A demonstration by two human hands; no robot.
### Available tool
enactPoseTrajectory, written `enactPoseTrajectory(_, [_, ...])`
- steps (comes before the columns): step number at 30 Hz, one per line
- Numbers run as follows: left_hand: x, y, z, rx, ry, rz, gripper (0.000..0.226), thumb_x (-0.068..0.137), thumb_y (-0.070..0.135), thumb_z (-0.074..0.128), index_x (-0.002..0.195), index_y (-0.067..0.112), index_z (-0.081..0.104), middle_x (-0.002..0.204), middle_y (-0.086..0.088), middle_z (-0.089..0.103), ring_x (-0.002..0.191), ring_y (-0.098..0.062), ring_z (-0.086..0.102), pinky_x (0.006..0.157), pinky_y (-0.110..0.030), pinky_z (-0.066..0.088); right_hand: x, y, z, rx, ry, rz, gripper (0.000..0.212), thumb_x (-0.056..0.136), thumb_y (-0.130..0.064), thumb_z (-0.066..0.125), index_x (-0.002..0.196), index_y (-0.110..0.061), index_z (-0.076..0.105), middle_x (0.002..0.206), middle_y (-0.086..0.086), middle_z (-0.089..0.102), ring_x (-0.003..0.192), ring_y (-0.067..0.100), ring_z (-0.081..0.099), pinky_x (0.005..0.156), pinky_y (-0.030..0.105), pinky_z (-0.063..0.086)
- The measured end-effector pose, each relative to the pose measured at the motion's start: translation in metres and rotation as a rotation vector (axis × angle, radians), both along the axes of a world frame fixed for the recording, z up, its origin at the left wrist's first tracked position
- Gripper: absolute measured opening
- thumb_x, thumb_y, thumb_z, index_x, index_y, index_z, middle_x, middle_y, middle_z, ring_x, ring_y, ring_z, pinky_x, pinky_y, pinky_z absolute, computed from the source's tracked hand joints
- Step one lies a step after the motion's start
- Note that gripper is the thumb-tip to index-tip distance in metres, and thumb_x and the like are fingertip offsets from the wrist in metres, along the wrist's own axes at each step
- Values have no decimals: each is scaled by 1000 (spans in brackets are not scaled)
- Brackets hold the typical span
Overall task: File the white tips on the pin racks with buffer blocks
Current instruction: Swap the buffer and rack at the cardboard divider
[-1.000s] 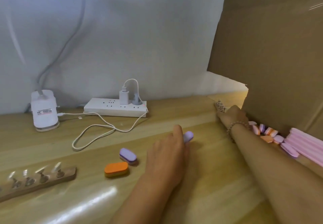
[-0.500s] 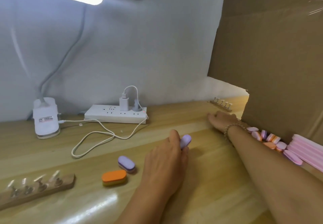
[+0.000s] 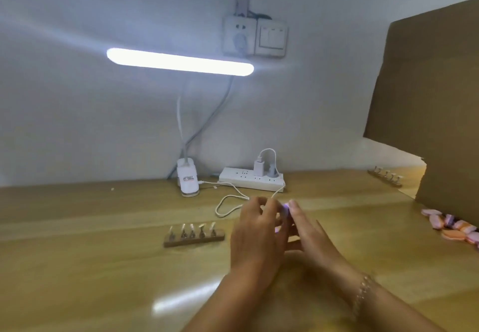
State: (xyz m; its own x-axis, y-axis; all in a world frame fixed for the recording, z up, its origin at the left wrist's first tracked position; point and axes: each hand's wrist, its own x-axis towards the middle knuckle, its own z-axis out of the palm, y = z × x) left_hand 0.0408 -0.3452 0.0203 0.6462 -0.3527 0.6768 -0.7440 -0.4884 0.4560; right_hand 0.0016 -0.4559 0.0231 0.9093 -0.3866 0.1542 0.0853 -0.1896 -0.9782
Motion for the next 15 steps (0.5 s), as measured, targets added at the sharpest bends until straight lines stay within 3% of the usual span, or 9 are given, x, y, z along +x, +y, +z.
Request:
enactPoseTrajectory(3, [10, 63, 2, 34, -41, 60, 24, 88, 46, 65, 103, 28, 65, 113, 6, 53, 100, -17, 54, 80, -33, 46, 10, 50, 4, -55, -9, 29, 33, 100, -43, 43, 100, -22, 67, 85, 0, 69, 73, 10, 65, 61, 28, 53])
enactPoseTrajectory(6, [24, 128, -1, 96, 33, 184, 45, 78, 56, 71, 112, 30, 58, 116, 8, 48, 104, -14, 50, 87, -34, 43, 19, 88, 1, 8, 56, 20, 26, 100, -40, 47, 94, -19, 60, 84, -2, 61, 60, 5, 55, 53, 20, 46])
enactPoseTrajectory(9, [43, 179, -7, 197, 248, 340, 59, 77, 60, 70, 122, 30, 45, 124, 10, 48, 115, -14, 49, 95, -32, 41, 22, 98, -6, -24, 176, 7, 28, 99, -39, 40, 86, -21, 55, 81, -3, 52, 62, 9, 42, 57, 25, 33])
enactPoseTrajectory(11, [54, 204, -10, 271, 405, 370, 60, 77, 60, 70, 121, 30, 44, 128, 11, 51, 117, -14, 52, 97, -32, 43, 27, 102, -6, -132, 189, -13, 29, 96, -37, 31, 74, -22, 43, 74, -4, 42, 62, 10, 33, 57, 26, 25])
enactPoseTrajectory(15, [70, 210, -13, 365, 464, 275, 58, 78, 62, 69, 124, 34, 48, 130, 16, 51, 115, -9, 55, 96, -31, 46, 29, 105, -3, -304, 156, -57, 27, 87, -39, 21, 68, -24, 33, 76, 1, 40, 70, 17, 35, 57, 28, 26])
